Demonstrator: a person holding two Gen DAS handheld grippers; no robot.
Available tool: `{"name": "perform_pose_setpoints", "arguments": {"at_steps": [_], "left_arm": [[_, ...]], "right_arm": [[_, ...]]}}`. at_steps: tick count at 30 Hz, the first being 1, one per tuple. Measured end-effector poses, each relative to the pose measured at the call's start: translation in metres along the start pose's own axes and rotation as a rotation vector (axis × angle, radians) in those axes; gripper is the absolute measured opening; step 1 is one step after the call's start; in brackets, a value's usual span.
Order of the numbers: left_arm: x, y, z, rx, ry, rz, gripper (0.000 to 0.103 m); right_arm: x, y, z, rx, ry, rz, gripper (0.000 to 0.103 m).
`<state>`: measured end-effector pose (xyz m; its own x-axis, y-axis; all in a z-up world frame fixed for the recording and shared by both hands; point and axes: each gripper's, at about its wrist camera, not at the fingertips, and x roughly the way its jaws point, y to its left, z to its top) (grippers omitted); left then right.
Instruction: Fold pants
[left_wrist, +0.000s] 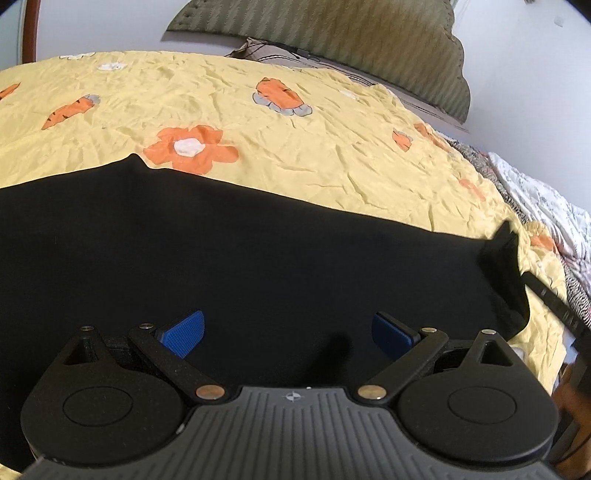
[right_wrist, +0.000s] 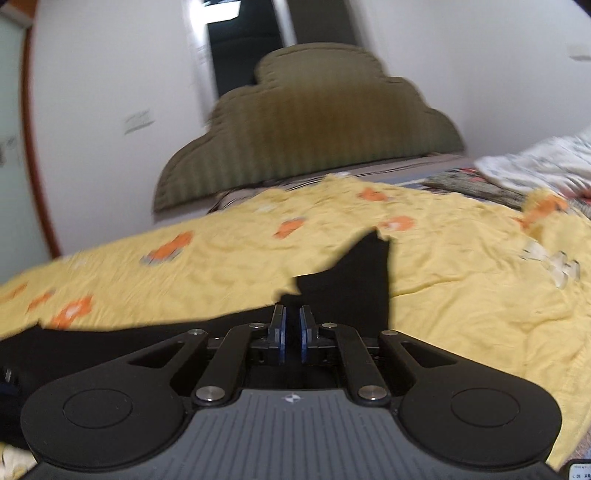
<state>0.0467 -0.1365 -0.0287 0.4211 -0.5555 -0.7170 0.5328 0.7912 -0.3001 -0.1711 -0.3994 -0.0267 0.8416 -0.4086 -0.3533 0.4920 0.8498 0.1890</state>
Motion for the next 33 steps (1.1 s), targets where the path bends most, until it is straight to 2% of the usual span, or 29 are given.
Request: {"name": "perform_pose_setpoints", "arguments": {"at_steps": [2, 6, 7, 9, 11, 14, 15, 17, 19, 20, 22, 23, 24, 25, 26, 27, 28, 30, 33], "left_arm": [[-0.001, 0.001, 0.001, -0.010, -0.001, -0.004, 0.099], [-0.001, 0.003, 0.000, -0.012, -0.002, 0.000, 0.099], [-0.001, 0.003, 0.000, -0.007, -0.004, 0.003, 0.099], [0.000, 0.001, -0.002, 0.006, -0.008, 0.011, 0.099], [0.001, -0.001, -0.003, 0.022, -0.010, 0.022, 0.099], [0.002, -0.004, -0.005, 0.045, -0.012, 0.032, 0.099], [0.002, -0.004, -0.005, 0.047, -0.013, 0.034, 0.100], [0.003, -0.005, -0.005, 0.050, -0.014, 0.039, 0.100], [0.003, -0.006, -0.006, 0.058, -0.013, 0.042, 0.100], [0.002, -0.005, -0.006, 0.061, -0.011, 0.040, 0.100], [0.000, -0.002, -0.006, 0.057, -0.008, 0.035, 0.100], [0.000, -0.001, -0.005, 0.051, -0.008, 0.035, 0.100], [-0.001, 0.001, -0.005, 0.042, -0.009, 0.035, 0.100], [0.000, 0.002, -0.004, 0.034, -0.008, 0.034, 0.100], [0.000, 0.003, -0.004, 0.025, -0.006, 0.033, 0.100], [0.000, 0.003, -0.003, 0.017, -0.007, 0.033, 0.101], [0.000, 0.002, -0.002, 0.011, -0.009, 0.032, 0.101], [0.001, 0.001, -0.002, 0.012, -0.009, 0.030, 0.101], [0.001, -0.001, -0.003, 0.028, -0.009, 0.036, 0.101]], "right_arm": [[0.001, 0.012, -0.003, -0.062, 0.010, -0.019, 0.007], [0.011, 0.029, -0.009, -0.269, 0.052, -0.251, 0.009], [0.013, 0.032, -0.012, -0.316, 0.060, -0.301, 0.013], [0.015, 0.031, -0.015, -0.345, 0.081, -0.339, 0.031], [0.016, 0.021, -0.014, -0.283, 0.102, -0.327, 0.085], [0.005, 0.012, -0.014, -0.195, 0.068, -0.228, 0.085], [0.005, 0.012, -0.014, -0.199, 0.068, -0.227, 0.085], [0.015, 0.017, -0.014, -0.270, 0.082, -0.283, 0.085], [0.037, 0.017, -0.016, -0.372, 0.161, -0.357, 0.085], [0.043, 0.009, -0.015, -0.372, 0.171, -0.407, 0.085], [0.040, -0.017, -0.006, -0.231, 0.119, -0.532, 0.085], [0.033, -0.034, 0.000, -0.111, 0.094, -0.567, 0.088], [0.021, -0.055, 0.004, 0.064, 0.072, -0.546, 0.089], [0.008, -0.072, 0.004, 0.228, 0.054, -0.489, 0.089], [-0.002, -0.087, 0.000, 0.372, 0.044, -0.392, 0.089], [-0.007, -0.099, -0.006, 0.483, 0.051, -0.260, 0.089], [-0.007, -0.107, -0.011, 0.558, 0.073, -0.173, 0.089], [-0.006, -0.114, -0.020, 0.621, 0.088, -0.113, 0.089], [-0.002, -0.115, -0.021, 0.606, 0.074, -0.112, 0.088]]}}
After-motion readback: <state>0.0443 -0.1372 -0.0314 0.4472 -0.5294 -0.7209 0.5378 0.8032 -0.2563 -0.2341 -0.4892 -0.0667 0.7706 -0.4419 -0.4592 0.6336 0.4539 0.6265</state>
